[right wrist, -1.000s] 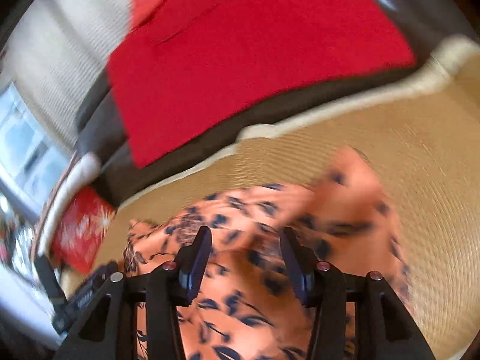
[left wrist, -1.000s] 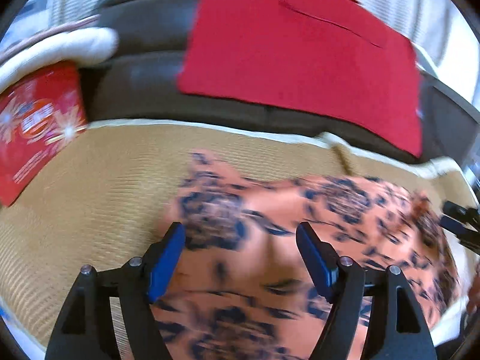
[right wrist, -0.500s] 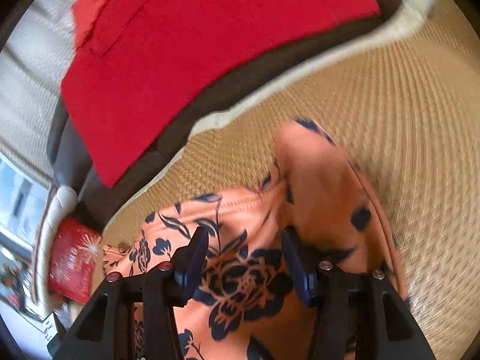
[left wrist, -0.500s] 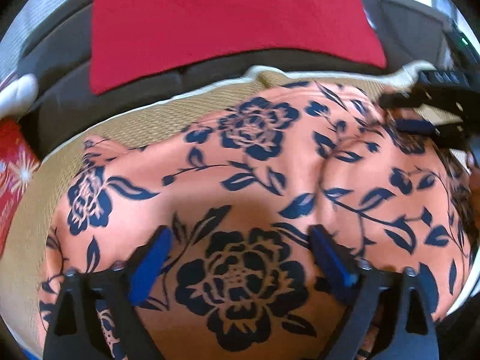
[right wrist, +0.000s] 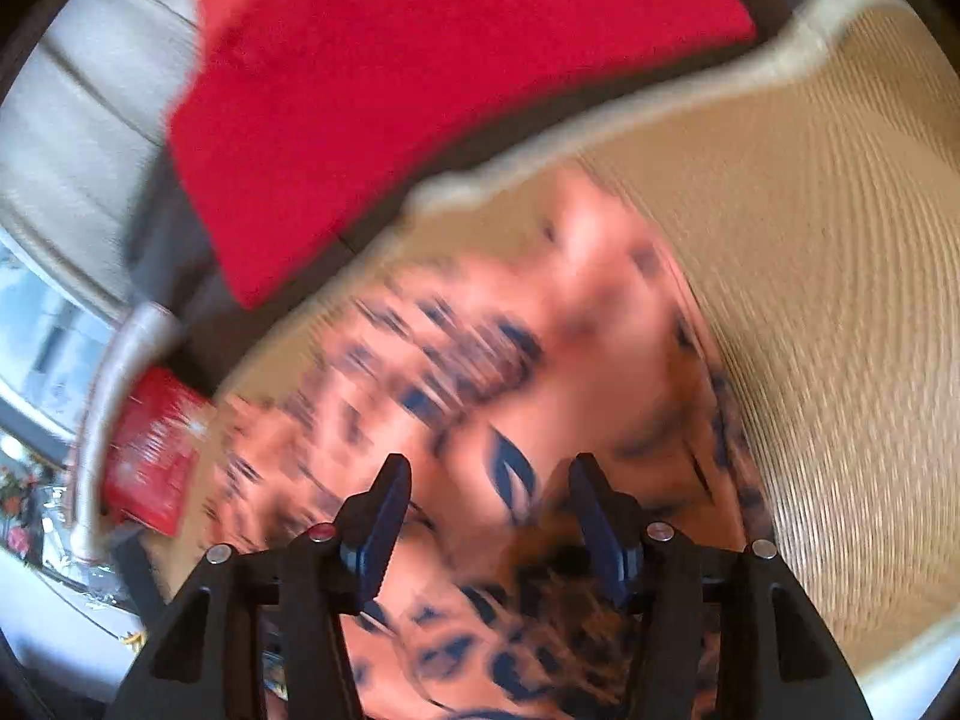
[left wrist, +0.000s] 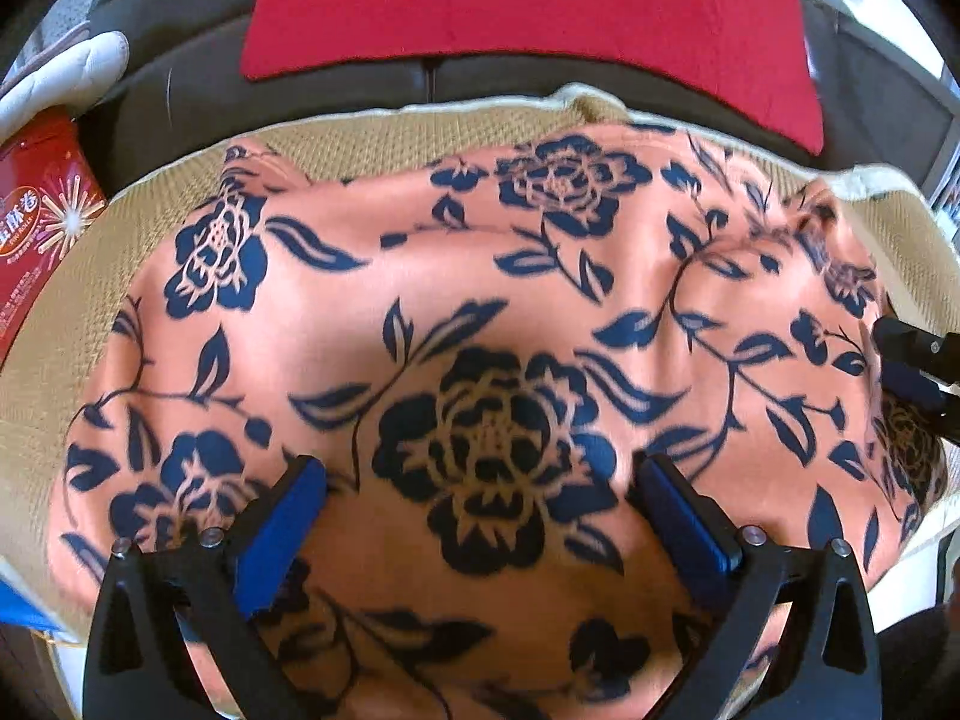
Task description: Fold small clothes
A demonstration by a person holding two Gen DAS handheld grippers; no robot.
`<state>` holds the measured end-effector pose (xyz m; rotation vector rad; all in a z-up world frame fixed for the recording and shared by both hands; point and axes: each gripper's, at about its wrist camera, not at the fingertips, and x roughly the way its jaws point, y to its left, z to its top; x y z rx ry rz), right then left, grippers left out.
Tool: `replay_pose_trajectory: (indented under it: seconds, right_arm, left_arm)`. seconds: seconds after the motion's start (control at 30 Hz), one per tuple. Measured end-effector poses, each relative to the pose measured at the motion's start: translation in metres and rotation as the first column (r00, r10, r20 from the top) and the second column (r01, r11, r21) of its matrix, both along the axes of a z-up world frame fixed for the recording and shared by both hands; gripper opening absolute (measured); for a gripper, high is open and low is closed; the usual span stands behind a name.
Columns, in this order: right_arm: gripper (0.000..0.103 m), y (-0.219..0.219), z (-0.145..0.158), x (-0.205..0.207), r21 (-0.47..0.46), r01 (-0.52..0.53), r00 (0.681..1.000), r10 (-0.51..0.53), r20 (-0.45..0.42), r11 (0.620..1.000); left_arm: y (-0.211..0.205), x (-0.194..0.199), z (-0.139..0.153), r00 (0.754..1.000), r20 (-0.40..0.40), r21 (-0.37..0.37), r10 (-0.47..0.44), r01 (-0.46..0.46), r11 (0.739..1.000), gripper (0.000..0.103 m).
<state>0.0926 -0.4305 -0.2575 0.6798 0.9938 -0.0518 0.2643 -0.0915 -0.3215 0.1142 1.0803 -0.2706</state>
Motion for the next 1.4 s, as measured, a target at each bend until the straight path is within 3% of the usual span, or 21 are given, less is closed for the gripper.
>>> replay_pose_trajectory:
  seconds: [0.17,0.33,0.43,0.57,0.67,0.87,0.97,1.07,1.17,1.4]
  right_arm:
    - [0.06,-0.005,0.008,-0.017,0.033,0.027,0.998,-0.029,0.058,0.999]
    - [0.061,0.014,0.04,-0.036,-0.017,-0.008,0.984,0.011,0.179,1.0]
    - [0.061,0.03,0.048,-0.038,-0.047,-0.041,0.977,0.05,0.208,0.998]
    - [0.061,0.035,0.03,-0.031,-0.025,-0.081,0.99,0.083,0.11,0.996]
    - [0.06,0.035,-0.001,-0.02,0.023,-0.091,0.995,0.092,-0.037,0.996]
    - [0.062,0.044,0.006,-0.017,-0.02,-0.098,0.995,0.098,0.003,0.995]
    - [0.062,0.047,0.018,-0.018,-0.018,-0.093,0.992,0.094,0.086,0.996]
    - [0.062,0.051,0.03,-0.019,-0.03,-0.104,0.984,0.107,0.145,0.994]
    - [0.062,0.061,0.029,-0.018,-0.022,-0.119,0.982,0.121,0.144,0.993]
    - [0.062,0.08,0.034,-0.019,-0.012,-0.157,0.974,0.157,0.161,0.987]
  left_arm:
    - [-0.006,-0.006,0.011,0.995,-0.095,0.062,0.038,-0.032,0.998,0.103]
    - [-0.007,-0.026,0.046,0.998,0.024,0.108,0.066,-0.068,0.992,0.103]
    - [0.0,-0.037,0.057,0.992,0.089,0.153,0.091,-0.104,0.983,0.103]
    - [0.011,-0.034,0.045,0.989,0.088,0.233,0.116,-0.133,0.963,0.103]
    - [0.014,-0.027,0.013,0.992,-0.019,0.303,0.124,-0.113,0.946,0.103]
    - [0.009,-0.033,0.029,0.995,0.031,0.296,0.098,-0.103,0.95,0.103]
    - [0.018,-0.041,0.047,0.992,0.069,0.236,0.106,-0.12,0.964,0.103]
    - [0.034,-0.05,0.059,0.987,0.085,0.186,0.133,-0.147,0.971,0.103]
    - [0.057,-0.056,0.066,0.982,0.077,0.138,0.174,-0.183,0.973,0.103]
    - [0.123,-0.068,0.064,0.951,0.05,0.033,0.306,-0.308,0.951,0.103]
